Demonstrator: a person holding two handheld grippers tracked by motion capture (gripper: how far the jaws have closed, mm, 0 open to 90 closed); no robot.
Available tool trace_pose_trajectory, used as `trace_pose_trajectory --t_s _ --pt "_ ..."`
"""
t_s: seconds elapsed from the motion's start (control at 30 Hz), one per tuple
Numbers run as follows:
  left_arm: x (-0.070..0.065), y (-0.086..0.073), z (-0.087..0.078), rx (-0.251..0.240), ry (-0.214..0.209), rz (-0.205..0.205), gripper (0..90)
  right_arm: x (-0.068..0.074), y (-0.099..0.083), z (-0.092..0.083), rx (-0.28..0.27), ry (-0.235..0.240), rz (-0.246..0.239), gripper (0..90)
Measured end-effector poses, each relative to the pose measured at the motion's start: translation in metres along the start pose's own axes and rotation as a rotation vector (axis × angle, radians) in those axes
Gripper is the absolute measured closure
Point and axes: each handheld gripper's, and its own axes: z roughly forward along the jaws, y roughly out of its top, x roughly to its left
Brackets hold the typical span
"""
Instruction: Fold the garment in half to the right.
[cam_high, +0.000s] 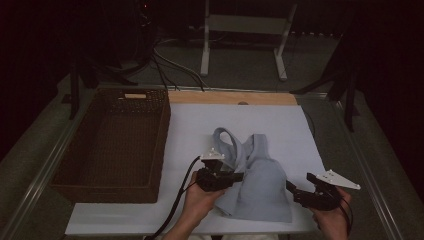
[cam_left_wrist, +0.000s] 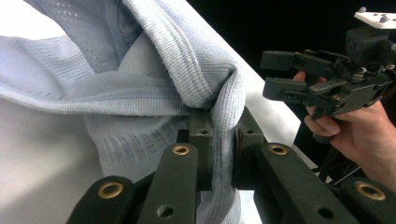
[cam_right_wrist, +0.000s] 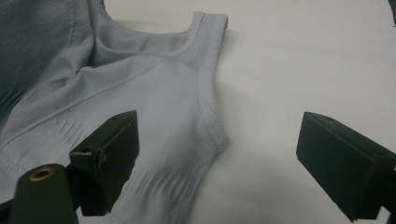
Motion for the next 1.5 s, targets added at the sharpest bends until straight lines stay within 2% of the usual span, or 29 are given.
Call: trace_pose_trajectory --t_s 0.43,0.7,1.13,1.5 --pt "-0.008 0.008 0.021 0.011 -0.025 0.006 83.7 0.000 0.000 0.001 0.004 0.003 -0.001 13.4" --pt "-0.010 0.008 0.034 0.012 -0.039 0.008 83.7 0.000 -0.001 0.000 0.002 0.000 -0.002 13.5" --pt "-0.020 0.007 0.053 0.027 -0.050 0.040 83.6 0.000 -0.002 0.000 0.003 0.000 -0.002 13.5" --pt "-0.023 0.005 0.068 0.034 -0.067 0.035 83.6 0.000 -0.002 0.000 -0.001 -0.002 -0.003 13.5"
